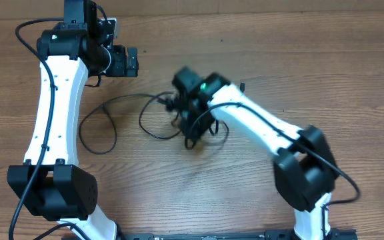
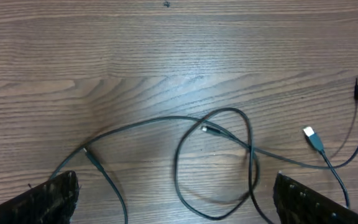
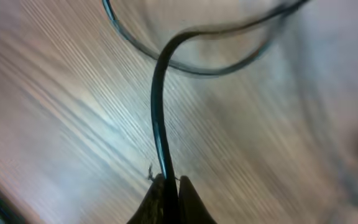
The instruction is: Untangle cables
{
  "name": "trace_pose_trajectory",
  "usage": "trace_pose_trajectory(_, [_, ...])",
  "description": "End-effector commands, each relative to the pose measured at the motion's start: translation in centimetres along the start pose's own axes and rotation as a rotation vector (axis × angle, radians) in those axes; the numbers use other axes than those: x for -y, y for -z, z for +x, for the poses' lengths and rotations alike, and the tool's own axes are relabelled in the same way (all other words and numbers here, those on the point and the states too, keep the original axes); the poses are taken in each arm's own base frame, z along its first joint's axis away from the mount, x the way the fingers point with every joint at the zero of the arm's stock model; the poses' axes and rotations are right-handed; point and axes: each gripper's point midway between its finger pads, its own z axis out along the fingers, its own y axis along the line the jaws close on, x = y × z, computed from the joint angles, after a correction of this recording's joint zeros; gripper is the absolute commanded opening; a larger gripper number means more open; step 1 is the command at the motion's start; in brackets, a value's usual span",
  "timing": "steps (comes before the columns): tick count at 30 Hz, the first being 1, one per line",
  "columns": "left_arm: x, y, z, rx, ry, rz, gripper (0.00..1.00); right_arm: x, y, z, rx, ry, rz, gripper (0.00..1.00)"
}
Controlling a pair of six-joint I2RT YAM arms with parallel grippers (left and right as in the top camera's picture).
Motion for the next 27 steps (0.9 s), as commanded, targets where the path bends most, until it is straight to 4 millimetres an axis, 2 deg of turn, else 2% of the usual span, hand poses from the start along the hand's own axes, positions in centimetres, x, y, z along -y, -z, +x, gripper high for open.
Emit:
trace_pose_trajectory(1, [-0.2,0.4,-0.5,0.016,0.022,-0.005,1.00,1.6,13.4,-4.7,0.354,-0.103,0.080,0.04])
trace_pose_trajectory(4, [-0.2,0.4,-0.6,0.017,0.022,-0.004,1.00,3.6,21.2,-5.6,0.547,-0.194,0.121,0.04])
trace_pose_trajectory(7, [-0.2,0.4,-0.5,0.016,0.022,-0.004,0.99,6.1,28.2,-5.2,0.716,-0.280,0.172,0.04])
trace_pose_trajectory(11, [-0.2,0.4,-0.6,0.017,0.022,-0.005,1.00,9.9,37.4,-3.2,0.949,-0.401,0.263,0.04])
trace_pose_trajectory(16, [-0.2,0.4,-0.6,0.017,0.022,-0.004,1.00,13.9,46.5,0.3,1.179,-0.454,0.423,0.04])
trace_pose_trajectory(19, [-0.2,0.4,-0.6,0.017,0.022,-0.005,1.00,16.6,50.8,2.8,1.285,-0.496,0.550,0.04])
trace_pose_trajectory(22, [-0.2,0.4,-0.6,0.017,0.022,-0.005,1.00,19.4,53.7,5.4,1.350,-0.559,0.688,0.04])
trace_pose_trajectory(25, [-0.2,0.4,-0.6,0.017,0.022,-0.004,1.00,22.6,55.2,8.6,1.354,-0.668,0.832,0.04])
trace_pose_trajectory(27, [-0.2,0.4,-0.6,0.017,0.022,-0.005,1.00,24.7,55.4,10.8,1.332,-0.743,0.910,0.04])
